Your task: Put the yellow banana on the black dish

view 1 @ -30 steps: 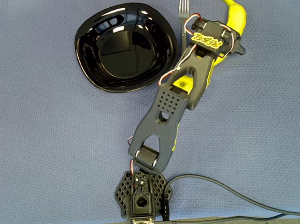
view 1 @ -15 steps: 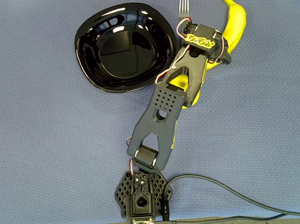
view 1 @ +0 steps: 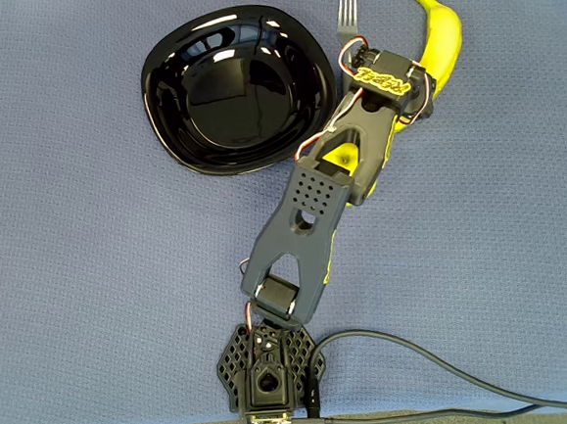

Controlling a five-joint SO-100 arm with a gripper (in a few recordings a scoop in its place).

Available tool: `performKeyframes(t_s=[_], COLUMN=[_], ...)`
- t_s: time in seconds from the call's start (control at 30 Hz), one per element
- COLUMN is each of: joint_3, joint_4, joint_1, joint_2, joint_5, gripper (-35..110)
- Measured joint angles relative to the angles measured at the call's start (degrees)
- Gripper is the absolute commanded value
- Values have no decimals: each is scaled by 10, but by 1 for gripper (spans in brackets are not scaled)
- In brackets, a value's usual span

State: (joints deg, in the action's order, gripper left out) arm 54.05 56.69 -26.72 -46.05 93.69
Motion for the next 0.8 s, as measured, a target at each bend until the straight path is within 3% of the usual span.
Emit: performKeyframes(t_s=[0.4,0.8], joint_3=[-11,-21], joint_4=[111,194], joint_1=[9,7], joint_2=[-40,-103], joint_5=[104,98], gripper=[0,0])
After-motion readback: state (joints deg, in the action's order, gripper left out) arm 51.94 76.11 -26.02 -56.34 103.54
